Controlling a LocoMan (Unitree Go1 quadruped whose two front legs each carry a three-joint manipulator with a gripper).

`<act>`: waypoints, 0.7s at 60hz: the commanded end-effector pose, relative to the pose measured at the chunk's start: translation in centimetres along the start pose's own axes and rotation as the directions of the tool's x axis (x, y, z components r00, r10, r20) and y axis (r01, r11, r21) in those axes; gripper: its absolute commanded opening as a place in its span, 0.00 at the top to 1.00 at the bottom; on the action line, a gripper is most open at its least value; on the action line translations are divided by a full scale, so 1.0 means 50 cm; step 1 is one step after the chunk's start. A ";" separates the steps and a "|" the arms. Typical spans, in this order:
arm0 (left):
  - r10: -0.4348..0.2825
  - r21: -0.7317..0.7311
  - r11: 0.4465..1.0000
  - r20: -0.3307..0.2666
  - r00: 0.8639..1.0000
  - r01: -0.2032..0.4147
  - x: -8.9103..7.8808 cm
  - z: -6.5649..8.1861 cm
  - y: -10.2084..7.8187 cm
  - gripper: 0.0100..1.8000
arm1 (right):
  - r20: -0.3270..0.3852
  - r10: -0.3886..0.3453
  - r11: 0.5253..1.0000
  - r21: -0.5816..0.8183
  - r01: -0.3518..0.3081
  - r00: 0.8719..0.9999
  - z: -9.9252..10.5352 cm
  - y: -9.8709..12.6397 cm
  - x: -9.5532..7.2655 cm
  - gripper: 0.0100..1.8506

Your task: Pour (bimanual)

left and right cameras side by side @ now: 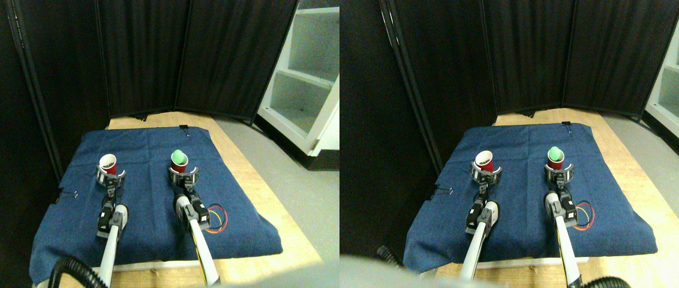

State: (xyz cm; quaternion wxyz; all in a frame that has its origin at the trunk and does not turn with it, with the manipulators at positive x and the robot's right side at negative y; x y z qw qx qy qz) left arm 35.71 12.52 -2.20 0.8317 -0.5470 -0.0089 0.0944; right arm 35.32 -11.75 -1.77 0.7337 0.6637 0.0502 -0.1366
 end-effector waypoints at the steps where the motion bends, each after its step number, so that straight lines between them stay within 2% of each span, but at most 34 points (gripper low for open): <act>1: -0.039 -0.008 0.999 0.014 0.999 0.039 -0.002 0.000 -0.020 0.46 | -0.009 0.040 0.999 0.018 -0.040 0.999 -0.012 0.011 0.008 0.50; 8: -0.033 0.007 0.999 -0.001 0.999 0.033 0.001 0.001 -0.018 0.44 | -0.008 0.042 0.999 0.028 -0.041 0.999 -0.015 0.012 0.018 0.49; 31: -0.067 -0.084 0.994 0.058 0.996 0.072 0.005 0.026 0.002 0.38 | -0.002 0.036 0.999 -0.011 -0.036 0.999 -0.013 0.008 0.035 0.49; 42: -0.063 -0.110 0.991 0.084 0.994 0.073 0.014 0.031 0.011 0.40 | -0.003 0.040 0.999 0.000 -0.040 0.999 -0.009 0.013 0.035 0.49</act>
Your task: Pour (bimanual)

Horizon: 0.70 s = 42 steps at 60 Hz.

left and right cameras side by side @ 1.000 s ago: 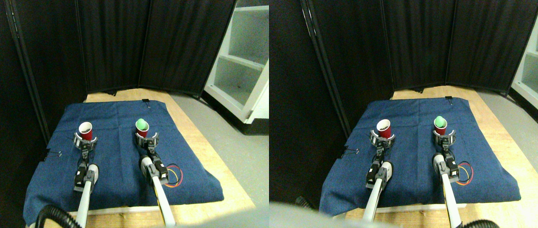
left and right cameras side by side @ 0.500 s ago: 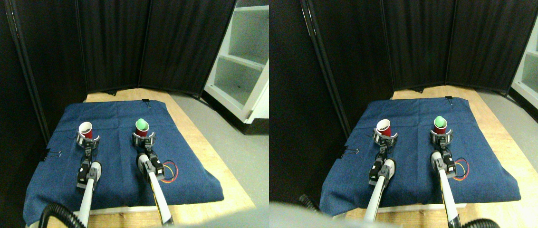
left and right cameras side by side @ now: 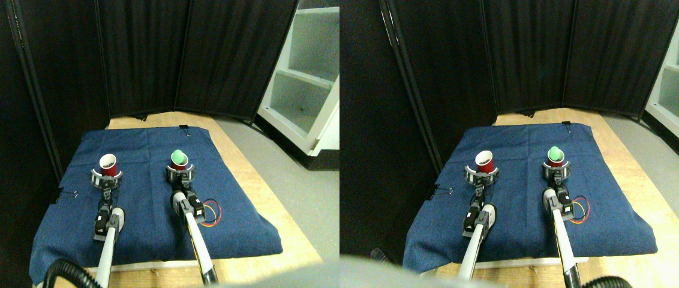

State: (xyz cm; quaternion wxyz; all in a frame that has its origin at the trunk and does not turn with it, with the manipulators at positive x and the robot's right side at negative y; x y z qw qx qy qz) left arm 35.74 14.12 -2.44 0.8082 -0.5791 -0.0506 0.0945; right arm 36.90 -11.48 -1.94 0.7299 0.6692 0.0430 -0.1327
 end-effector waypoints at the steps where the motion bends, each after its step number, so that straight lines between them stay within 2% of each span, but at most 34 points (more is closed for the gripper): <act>1: -0.025 -0.029 0.999 0.016 1.000 0.025 0.011 0.005 -0.004 0.39 | -0.006 0.026 1.000 -0.016 -0.027 1.000 0.001 0.008 0.003 0.48; 13: 0.011 -0.055 0.998 0.016 1.000 -0.010 0.029 0.010 0.006 0.35 | -0.007 0.033 0.999 -0.012 -0.033 0.999 -0.001 0.011 -0.002 0.47; 22: 0.018 -0.050 0.999 0.008 1.000 -0.017 0.044 0.000 0.016 0.36 | -0.021 0.032 0.999 0.017 -0.031 0.999 -0.004 0.011 0.002 0.47; 30: 0.017 -0.050 0.999 0.019 1.000 -0.016 0.047 -0.005 0.016 0.37 | -0.007 0.021 0.999 0.034 -0.020 1.000 -0.006 0.008 0.009 0.47; 42: 0.036 -0.060 0.998 0.003 0.999 -0.036 0.049 -0.018 0.014 0.38 | -0.007 0.031 0.998 0.046 -0.031 0.999 -0.007 0.004 0.016 0.45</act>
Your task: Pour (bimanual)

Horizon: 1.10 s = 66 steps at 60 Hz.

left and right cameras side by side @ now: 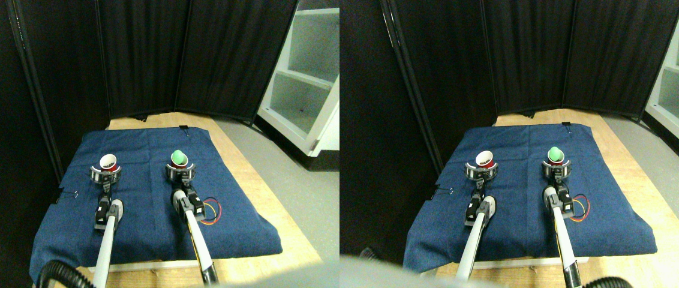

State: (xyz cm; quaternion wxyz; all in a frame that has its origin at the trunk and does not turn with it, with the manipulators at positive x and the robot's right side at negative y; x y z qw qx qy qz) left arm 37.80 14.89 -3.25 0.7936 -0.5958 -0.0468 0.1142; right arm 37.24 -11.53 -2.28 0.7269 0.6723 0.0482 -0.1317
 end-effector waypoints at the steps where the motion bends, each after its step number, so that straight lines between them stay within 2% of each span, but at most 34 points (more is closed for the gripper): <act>1: -0.004 -0.017 1.000 -0.012 1.000 0.004 0.005 -0.020 -0.001 0.38 | 0.002 0.037 0.999 0.037 -0.037 0.999 -0.007 0.009 0.008 0.44; 10: 0.000 -0.007 1.000 -0.009 1.000 0.000 0.006 -0.027 -0.003 0.36 | 0.008 0.042 0.998 0.043 -0.043 0.999 -0.005 0.009 0.010 0.44; 21: 0.007 -0.035 0.999 -0.018 1.000 -0.008 0.022 -0.025 0.009 0.33 | 0.005 0.040 0.998 0.049 -0.040 0.999 0.000 0.007 0.013 0.45; 31: 0.011 -0.045 0.999 -0.002 1.000 -0.011 0.038 -0.021 0.015 0.29 | 0.010 0.043 0.998 0.043 -0.043 0.999 0.003 0.006 0.013 0.44; 41: 0.006 -0.049 0.999 0.013 1.000 -0.005 0.032 -0.021 0.014 0.34 | 0.000 0.036 0.996 0.076 -0.036 0.999 0.004 0.000 0.023 0.40; 66: 0.033 -0.029 0.999 0.008 0.999 -0.032 0.029 -0.026 0.020 0.33 | -0.013 0.044 0.995 0.086 -0.042 0.999 0.005 -0.002 0.037 0.41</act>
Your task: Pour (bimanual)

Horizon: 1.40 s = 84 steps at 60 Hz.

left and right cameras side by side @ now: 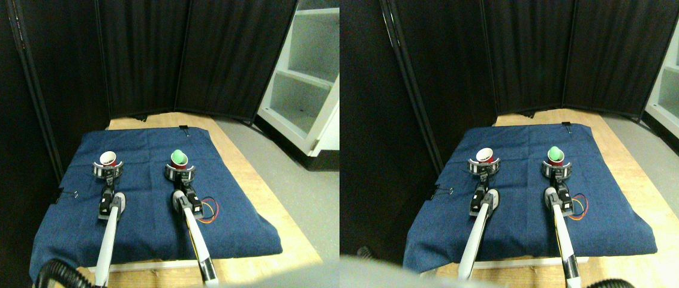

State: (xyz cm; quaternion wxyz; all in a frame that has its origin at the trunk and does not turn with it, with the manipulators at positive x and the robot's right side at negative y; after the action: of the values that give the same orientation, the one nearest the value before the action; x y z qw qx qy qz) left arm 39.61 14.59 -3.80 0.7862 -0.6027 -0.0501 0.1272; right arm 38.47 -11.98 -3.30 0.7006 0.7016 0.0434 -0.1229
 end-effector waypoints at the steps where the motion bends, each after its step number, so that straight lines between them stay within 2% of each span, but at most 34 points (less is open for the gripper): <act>1: 0.015 -0.011 1.000 -0.011 1.000 -0.015 -0.005 -0.009 0.016 0.33 | -0.001 0.029 1.000 0.006 -0.029 1.000 0.000 0.012 0.008 0.41; 10: 0.029 -0.014 0.999 -0.020 0.999 -0.029 0.001 -0.011 0.022 0.31 | 0.004 0.028 1.000 -0.002 -0.028 1.000 -0.001 0.013 0.008 0.41; 20: 0.048 -0.031 0.998 0.013 0.999 -0.048 0.009 -0.013 0.029 0.32 | 0.008 0.030 1.000 -0.009 -0.029 1.000 -0.006 0.018 -0.001 0.43; 29: 0.056 -0.055 0.997 -0.006 0.998 -0.056 0.014 -0.014 0.033 0.30 | 0.002 0.029 1.000 -0.006 -0.029 1.000 -0.009 0.018 -0.008 0.43; 35: 0.061 -0.070 0.996 0.002 0.998 -0.061 0.018 -0.013 0.033 0.31 | 0.001 0.031 1.000 -0.002 -0.031 1.000 -0.010 0.017 -0.010 0.42; 41: 0.047 -0.075 0.996 0.021 0.999 -0.046 0.020 -0.011 0.031 0.38 | 0.005 0.028 1.000 0.002 -0.028 1.000 -0.011 0.015 -0.013 0.44; 43: 0.030 -0.064 0.998 0.037 0.999 -0.027 0.024 -0.009 0.032 0.43 | 0.004 0.040 0.999 -0.020 -0.040 0.999 -0.011 0.014 -0.013 0.46; 45: 0.013 -0.057 0.998 0.053 0.999 -0.010 0.024 -0.010 0.030 0.51 | 0.031 0.046 0.999 -0.018 -0.045 0.998 -0.011 0.014 -0.012 0.58; 46: 0.013 -0.057 0.998 0.053 0.999 -0.010 0.024 -0.010 0.030 0.51 | 0.031 0.046 0.999 -0.018 -0.045 0.998 -0.011 0.014 -0.012 0.58; 48: 0.007 -0.056 0.998 0.063 0.998 -0.004 0.026 -0.009 0.028 0.56 | 0.060 0.050 0.999 -0.017 -0.049 0.997 -0.012 0.014 -0.011 0.69; 50: -0.001 -0.044 0.999 0.102 0.995 0.006 0.030 -0.007 0.027 0.73 | 0.075 0.061 0.998 -0.030 -0.059 0.995 -0.012 0.015 -0.008 0.77; 52: 0.000 -0.028 1.000 0.118 0.993 0.003 0.035 -0.006 0.026 0.82 | 0.107 0.066 0.997 -0.042 -0.061 0.992 -0.013 0.016 -0.007 0.83; 55: -0.007 -0.021 1.000 0.143 0.990 0.010 0.038 -0.006 0.024 0.82 | 0.142 0.059 0.998 -0.038 -0.054 0.988 -0.015 0.018 -0.008 0.83; 59: -0.015 -0.008 1.000 0.170 0.985 0.016 0.037 -0.008 0.019 0.82 | 0.136 0.058 0.996 -0.070 -0.049 0.989 -0.014 0.019 -0.005 0.83; 84: -0.016 -0.026 0.999 0.172 0.985 0.020 0.034 -0.014 0.008 0.82 | 0.103 0.069 0.993 -0.103 -0.059 0.992 -0.009 0.019 0.003 0.83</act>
State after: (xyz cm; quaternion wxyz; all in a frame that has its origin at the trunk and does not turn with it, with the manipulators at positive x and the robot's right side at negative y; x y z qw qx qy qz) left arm 41.37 15.70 -3.31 0.7689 -0.5996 -0.1370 0.1746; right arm 38.59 -11.57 -2.77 0.7380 0.6570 -0.0003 -0.1541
